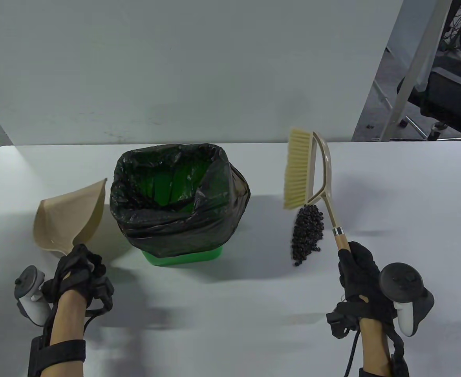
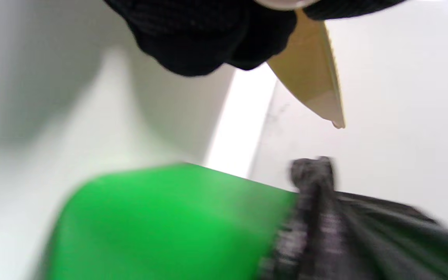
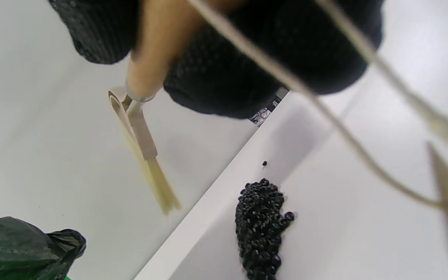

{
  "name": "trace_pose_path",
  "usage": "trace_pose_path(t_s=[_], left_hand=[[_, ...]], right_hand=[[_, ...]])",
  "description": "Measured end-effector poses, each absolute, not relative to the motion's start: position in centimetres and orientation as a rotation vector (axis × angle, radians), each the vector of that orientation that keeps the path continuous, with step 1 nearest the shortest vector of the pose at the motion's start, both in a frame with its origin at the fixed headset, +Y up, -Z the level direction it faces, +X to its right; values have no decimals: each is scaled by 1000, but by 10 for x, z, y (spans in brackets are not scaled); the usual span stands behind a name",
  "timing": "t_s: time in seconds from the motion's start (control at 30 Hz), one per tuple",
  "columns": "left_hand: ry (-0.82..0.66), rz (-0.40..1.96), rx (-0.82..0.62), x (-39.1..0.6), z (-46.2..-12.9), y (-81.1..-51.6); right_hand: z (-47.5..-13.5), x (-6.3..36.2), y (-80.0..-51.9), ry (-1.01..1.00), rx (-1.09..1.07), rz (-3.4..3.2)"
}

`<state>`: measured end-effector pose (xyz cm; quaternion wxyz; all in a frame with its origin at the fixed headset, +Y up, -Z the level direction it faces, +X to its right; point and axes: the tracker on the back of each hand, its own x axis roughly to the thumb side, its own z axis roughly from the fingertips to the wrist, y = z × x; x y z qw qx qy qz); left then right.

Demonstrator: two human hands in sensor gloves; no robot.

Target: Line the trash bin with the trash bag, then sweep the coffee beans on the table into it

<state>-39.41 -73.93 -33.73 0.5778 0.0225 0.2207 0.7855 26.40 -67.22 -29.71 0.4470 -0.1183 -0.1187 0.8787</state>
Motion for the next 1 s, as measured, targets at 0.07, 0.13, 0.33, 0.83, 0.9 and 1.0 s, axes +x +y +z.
trace_pose_path(t_s=[0.07, 0.13, 0.33, 0.83, 0.9, 1.0], left_hand=[[448, 1856, 73, -393, -338, -731], [337, 1880, 100, -388, -339, -718], [-86, 1859, 227, -356, -334, -656], [-711, 1058, 19, -162, -289, -584], [-694, 990, -88, -138, -290, -603], [-594, 892, -217, -116, -290, -635]], right_hand=[[-297, 263, -673, -295, -281, 2156], [-298, 263, -673, -305, -277, 2148], [-294, 264, -670, -357, -293, 2161], [-290, 277, -671, -467, -472, 2235], [-290, 278, -672, -475, -505, 2270], [-292, 278, -672, -491, -553, 2375]])
